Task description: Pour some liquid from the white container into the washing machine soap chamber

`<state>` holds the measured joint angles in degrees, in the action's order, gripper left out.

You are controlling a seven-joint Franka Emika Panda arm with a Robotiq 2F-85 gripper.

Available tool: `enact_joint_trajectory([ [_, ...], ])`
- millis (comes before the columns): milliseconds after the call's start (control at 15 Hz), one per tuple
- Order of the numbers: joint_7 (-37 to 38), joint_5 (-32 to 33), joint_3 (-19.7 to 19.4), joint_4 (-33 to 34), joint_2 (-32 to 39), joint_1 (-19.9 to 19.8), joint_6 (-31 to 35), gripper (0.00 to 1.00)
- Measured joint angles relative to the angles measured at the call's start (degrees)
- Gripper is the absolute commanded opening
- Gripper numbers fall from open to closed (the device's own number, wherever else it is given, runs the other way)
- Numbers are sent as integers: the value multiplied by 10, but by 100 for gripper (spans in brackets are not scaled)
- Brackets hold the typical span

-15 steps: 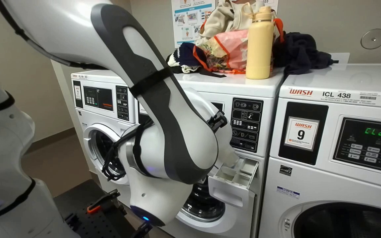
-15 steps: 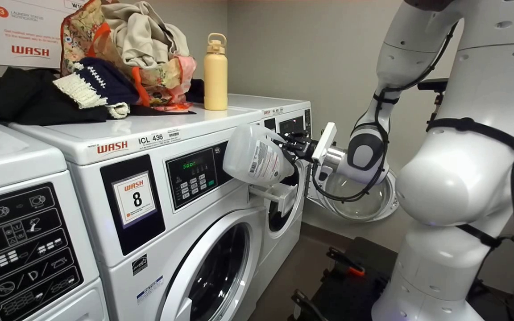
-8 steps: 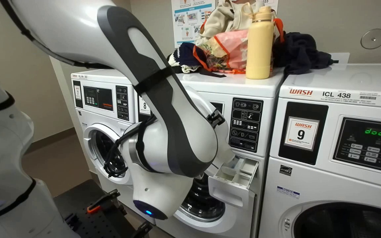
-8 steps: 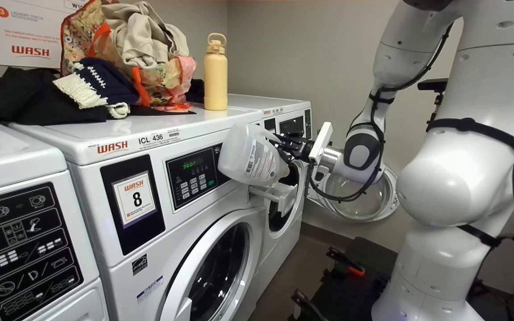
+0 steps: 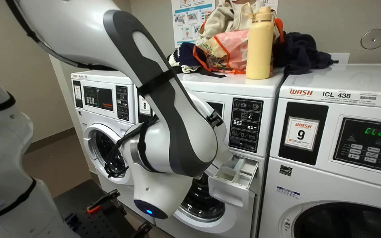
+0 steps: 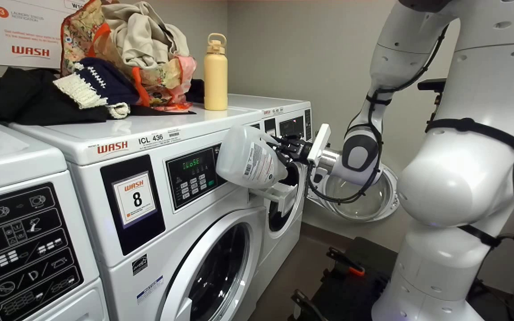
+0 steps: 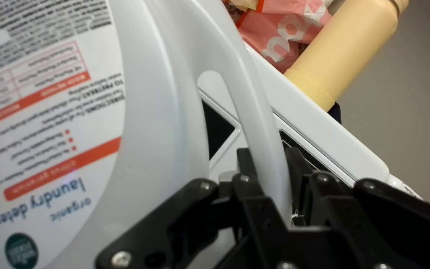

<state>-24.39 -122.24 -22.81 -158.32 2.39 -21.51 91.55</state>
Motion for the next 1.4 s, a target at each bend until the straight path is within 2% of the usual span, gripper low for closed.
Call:
enact_joint_trajectory([
  [733,-5,5,2,0,4,7,0,7],
  [1400,-142,84,7,-3,-14,17,24,7],
])
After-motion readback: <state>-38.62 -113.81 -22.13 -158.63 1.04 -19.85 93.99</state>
